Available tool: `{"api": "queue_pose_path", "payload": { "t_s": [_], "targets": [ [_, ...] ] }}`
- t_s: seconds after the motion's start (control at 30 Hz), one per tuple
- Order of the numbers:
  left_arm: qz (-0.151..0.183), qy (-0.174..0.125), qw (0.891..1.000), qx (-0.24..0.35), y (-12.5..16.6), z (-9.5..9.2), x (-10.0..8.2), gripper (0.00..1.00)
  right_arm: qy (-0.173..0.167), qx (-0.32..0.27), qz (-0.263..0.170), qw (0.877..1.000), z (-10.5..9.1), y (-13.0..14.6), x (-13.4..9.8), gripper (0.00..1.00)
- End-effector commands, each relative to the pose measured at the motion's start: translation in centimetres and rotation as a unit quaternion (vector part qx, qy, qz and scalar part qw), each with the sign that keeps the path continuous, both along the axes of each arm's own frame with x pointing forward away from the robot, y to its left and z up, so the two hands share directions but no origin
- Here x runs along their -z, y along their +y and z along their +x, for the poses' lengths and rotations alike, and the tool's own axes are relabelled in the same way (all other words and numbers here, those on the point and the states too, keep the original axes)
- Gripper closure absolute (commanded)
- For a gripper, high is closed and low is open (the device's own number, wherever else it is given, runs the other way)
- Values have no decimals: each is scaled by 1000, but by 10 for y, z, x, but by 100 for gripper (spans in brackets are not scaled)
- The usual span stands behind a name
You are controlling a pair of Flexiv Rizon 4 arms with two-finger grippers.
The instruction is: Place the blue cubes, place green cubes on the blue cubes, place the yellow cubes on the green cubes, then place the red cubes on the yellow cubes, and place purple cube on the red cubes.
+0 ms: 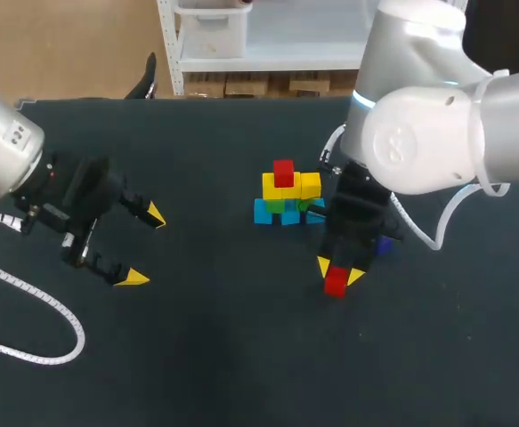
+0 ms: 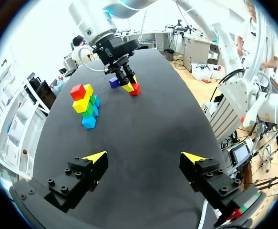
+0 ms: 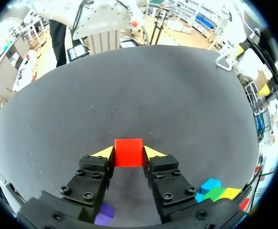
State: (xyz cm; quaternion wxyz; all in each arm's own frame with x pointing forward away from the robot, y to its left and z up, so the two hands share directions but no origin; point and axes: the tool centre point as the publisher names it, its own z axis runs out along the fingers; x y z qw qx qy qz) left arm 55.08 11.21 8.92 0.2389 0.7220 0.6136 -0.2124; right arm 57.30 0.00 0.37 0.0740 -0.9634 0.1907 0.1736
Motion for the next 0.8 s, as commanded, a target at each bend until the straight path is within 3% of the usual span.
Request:
{"api": "queue_pose_path", "payload": {
  "t_s": [0.03, 0.17, 0.3, 0.37, 0.6, 0.7, 0.8],
  "targets": [
    [-1, -1, 1000, 1, 1, 0, 1, 0, -5, 54, -9, 998, 0, -3, -17, 100],
    [-1, -1, 1000, 1, 1, 0, 1, 0, 10, 168, 18, 986, 8, -6, -38, 100],
    [-1, -1, 1000, 1, 1, 0, 1, 0, 31, 274, 63, 959, 17, -8, -56, 100],
    [-1, -1, 1000, 1, 1, 0, 1, 0, 29, 318, 56, 946, 23, -8, -61, 100],
    [-1, -1, 1000, 1, 1, 0, 1, 0, 43, 423, 72, 902, 45, -12, -73, 100],
    [-1, -1, 1000, 1, 1, 0, 1, 0, 96, 440, 105, 887, 51, -11, -73, 100],
    [-1, -1, 1000, 1, 1, 0, 1, 0, 199, 422, 148, 872, 52, -11, -73, 100]
  ]
}}
